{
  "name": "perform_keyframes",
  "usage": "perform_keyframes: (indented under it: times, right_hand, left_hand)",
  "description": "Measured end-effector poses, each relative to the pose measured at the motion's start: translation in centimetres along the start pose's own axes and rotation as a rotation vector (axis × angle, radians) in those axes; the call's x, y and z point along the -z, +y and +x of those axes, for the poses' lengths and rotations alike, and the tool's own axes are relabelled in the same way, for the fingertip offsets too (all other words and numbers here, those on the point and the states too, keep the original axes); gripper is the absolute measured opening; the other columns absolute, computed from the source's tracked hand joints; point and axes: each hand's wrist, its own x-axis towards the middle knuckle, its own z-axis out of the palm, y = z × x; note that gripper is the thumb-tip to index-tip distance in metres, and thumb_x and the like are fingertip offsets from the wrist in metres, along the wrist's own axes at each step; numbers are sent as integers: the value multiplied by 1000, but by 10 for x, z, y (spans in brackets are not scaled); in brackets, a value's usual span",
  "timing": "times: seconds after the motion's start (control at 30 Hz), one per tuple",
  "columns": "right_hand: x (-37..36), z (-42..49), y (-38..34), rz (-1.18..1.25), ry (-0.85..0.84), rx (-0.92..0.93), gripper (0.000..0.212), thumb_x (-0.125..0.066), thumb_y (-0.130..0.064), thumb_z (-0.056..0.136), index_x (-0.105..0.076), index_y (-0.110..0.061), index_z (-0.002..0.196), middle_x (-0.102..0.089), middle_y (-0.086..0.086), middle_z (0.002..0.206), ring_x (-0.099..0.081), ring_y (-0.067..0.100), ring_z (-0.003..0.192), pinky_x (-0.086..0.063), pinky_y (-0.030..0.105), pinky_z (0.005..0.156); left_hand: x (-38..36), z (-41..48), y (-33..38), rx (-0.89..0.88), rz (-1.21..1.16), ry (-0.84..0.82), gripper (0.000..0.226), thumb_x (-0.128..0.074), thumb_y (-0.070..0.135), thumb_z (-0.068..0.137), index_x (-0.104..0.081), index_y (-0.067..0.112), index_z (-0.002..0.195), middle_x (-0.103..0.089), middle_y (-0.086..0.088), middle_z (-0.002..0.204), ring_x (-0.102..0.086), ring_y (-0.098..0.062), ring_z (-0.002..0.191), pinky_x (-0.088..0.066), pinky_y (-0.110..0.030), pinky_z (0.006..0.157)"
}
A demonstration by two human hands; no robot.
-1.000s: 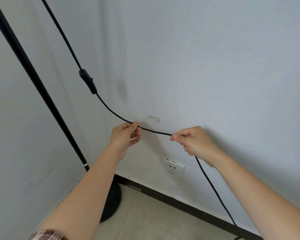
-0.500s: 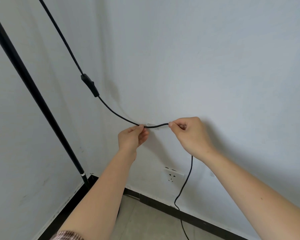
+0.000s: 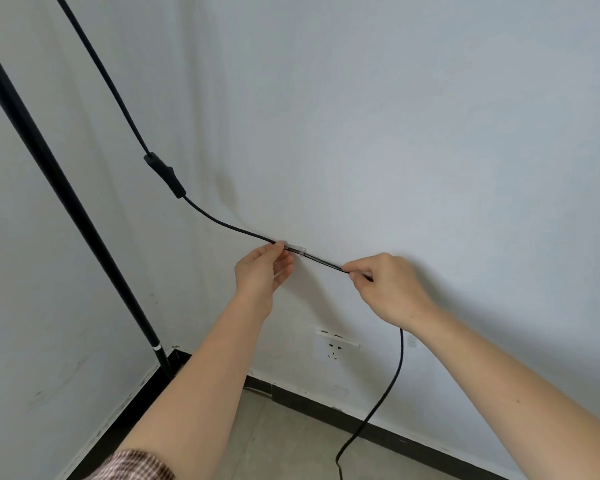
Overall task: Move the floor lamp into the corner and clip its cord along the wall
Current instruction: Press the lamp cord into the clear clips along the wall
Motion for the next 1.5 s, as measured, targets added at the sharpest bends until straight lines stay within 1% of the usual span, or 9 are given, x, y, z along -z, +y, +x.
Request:
perform_keyframes:
  times: [0.13, 0.27, 0.43, 0.6, 0.73, 0.93, 1.23, 1.33, 1.5]
  right_hand:
    - [-4, -2, 9, -16, -21, 10, 36, -44, -12, 94, -67, -24, 119, -44, -17, 47, -41, 1, 40, -34, 19, 48]
    - [-2, -4, 8, 53, -55, 6, 37, -43, -13, 95, -66, -25, 121, -48, -11, 48, -51, 12, 49, -54, 30, 62]
    - [-2, -5, 12, 94, -84, -23, 34, -46, -16, 95, -65, -27, 122, -67, 9, 71, -54, 17, 52, -53, 30, 61]
    - [12, -15, 20, 305, -110, -145, 26, -57, -24, 91, -67, -26, 114, -64, 1, 69, -55, 15, 42, -48, 20, 40]
    - [43, -33, 41, 434, -105, -206, 11, -64, -25, 86, -74, -20, 88, -58, 1, 52, -46, 15, 36, -44, 24, 39]
    - [79, -56, 64, 531, -68, -253, 11, -65, -14, 85, -76, -15, 84, -58, 2, 53, -41, 16, 38, -40, 28, 45]
    - [71, -52, 63, 383, 35, -241, 11, -70, -13, 82, -76, -20, 76, -68, -10, 59, -56, -5, 46, -40, 5, 45]
    - [68, -49, 63, 354, 47, -235, 8, -70, -15, 82, -76, -18, 78, -68, -9, 62, -57, -6, 47, -40, 5, 47]
    - [68, -44, 57, 331, 47, -226, 8, -70, -18, 82, -75, -21, 77, -66, -11, 57, -59, -5, 48, -38, 6, 43]
  left_hand:
    - [1, -2, -5, 7, -17, -22, 10, -66, 15, 85, -64, 8, 92, -67, -4, 81, -67, -15, 70, -58, -23, 60]
    - [-4, -10, -16, 90, 100, -53, 26, -72, 27, 80, -68, 4, 92, -69, -5, 81, -69, -19, 73, -58, -27, 59]
    - [-20, -17, -26, 153, 177, -123, 13, -73, 23, 79, -73, 10, 78, -71, -2, 70, -69, -15, 65, -57, -26, 59]
    - [-30, -17, -25, 143, 128, -69, 7, -71, 13, 80, -71, 6, 81, -71, -2, 62, -68, -13, 56, -56, -22, 53]
    - [-34, -18, -26, 147, 92, -44, 7, -70, 10, 81, -68, 3, 79, -70, -3, 57, -68, -15, 52, -56, -23, 50]
    - [-36, -20, -28, 131, 67, -26, 8, -69, 10, 81, -66, 3, 78, -70, -5, 59, -68, -16, 51, -56, -23, 49]
    - [-54, -41, -37, 169, 359, -225, 23, -77, 30, 73, -71, 9, 77, -73, -5, 71, -69, -18, 58, -58, -26, 55]
    - [-68, -51, -49, 239, 323, -345, 16, -73, 20, 80, -70, 5, 84, -72, -6, 75, -69, -15, 59, -57, -23, 54]
    - [-78, -54, -59, 276, 131, -268, 7, -65, 3, 84, -66, -3, 80, -70, -8, 66, -69, -12, 55, -57, -19, 55]
